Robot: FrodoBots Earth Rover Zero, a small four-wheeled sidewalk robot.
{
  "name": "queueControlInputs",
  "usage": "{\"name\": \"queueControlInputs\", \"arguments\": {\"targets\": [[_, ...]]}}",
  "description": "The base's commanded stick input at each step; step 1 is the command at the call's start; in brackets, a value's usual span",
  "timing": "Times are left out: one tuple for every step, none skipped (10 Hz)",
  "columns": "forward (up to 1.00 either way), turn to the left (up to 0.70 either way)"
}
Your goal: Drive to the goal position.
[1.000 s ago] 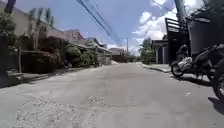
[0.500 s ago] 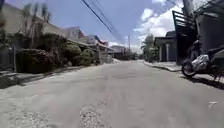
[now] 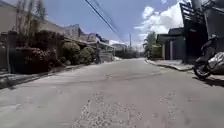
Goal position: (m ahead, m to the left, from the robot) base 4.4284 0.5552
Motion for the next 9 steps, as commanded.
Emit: {"name": "queueControlInputs", "arguments": {"targets": [[1.0,0.0],[1.0,0.0],[1.0,0.0],[1.0,0.0],[1.0,0.0],[1.0,0.0],[1.0,0.0],[1.0,0.0],[1.0,0.0]]}}
